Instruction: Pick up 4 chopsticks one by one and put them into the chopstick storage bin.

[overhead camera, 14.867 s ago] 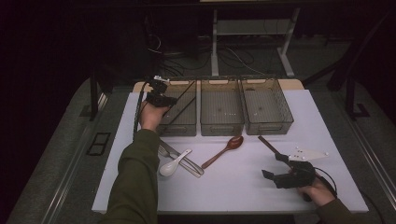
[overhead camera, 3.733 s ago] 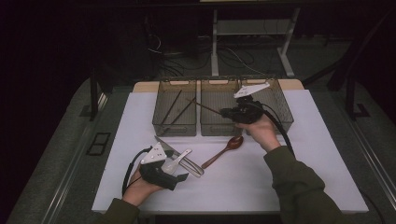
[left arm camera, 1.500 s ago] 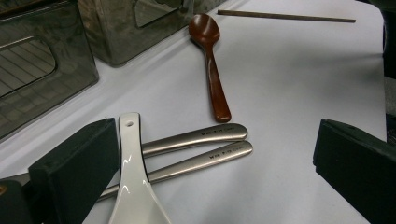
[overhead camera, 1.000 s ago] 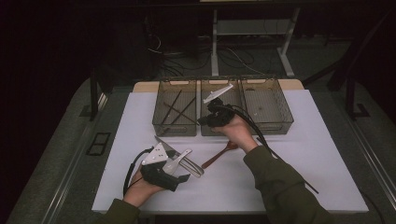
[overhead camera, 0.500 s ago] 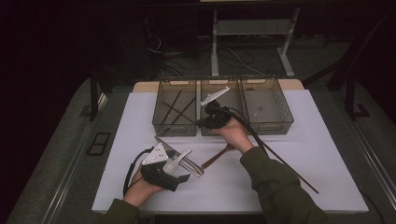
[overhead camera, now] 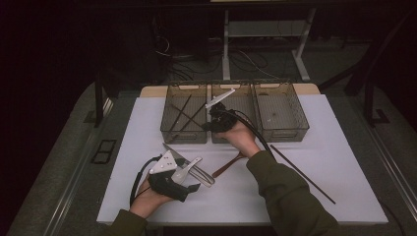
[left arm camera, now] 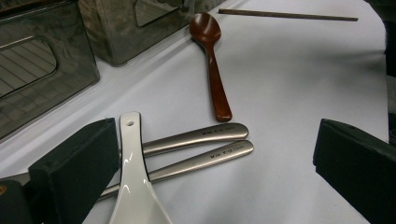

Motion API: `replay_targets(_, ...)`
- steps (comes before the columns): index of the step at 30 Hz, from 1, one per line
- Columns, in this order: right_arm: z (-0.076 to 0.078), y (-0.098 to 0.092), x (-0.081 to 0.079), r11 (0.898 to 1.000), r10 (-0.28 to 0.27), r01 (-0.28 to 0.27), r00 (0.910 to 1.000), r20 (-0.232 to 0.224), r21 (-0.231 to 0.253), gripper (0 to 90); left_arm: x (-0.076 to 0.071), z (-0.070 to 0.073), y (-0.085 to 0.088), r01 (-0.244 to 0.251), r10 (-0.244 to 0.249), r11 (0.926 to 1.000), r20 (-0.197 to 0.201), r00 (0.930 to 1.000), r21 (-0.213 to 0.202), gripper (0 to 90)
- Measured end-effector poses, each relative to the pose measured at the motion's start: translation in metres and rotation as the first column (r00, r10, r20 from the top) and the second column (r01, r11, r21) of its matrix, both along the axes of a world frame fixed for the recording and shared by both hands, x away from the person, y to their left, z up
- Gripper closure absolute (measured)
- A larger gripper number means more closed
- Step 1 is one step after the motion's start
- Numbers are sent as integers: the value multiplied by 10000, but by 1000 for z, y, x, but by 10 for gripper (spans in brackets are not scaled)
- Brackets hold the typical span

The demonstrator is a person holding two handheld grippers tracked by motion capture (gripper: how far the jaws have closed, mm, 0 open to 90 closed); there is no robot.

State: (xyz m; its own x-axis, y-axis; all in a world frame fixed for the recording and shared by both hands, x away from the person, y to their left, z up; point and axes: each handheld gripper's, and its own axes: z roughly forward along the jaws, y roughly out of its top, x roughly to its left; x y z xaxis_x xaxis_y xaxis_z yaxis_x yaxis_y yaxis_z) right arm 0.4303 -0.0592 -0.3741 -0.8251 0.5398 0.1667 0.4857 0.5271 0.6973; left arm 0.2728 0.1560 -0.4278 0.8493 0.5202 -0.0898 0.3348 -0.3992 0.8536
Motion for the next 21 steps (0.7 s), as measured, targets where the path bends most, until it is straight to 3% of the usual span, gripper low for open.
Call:
replay_targets(6,3,3,1,9999,52,-52,10000,46,145,889,0,0,1,-39,38,10000,-64,10000,-33,0)
replay_targets(15,11,-23,-13,9982,182,-185,9998,53,564,612,1,-1,1,-58,58,10000,-29,10000,58,0)
replay_targets(21,14,-48,-28,9982,211,-215,9998,74,557,537,1,-2,2,-67,67,10000,-42,10000,71,0)
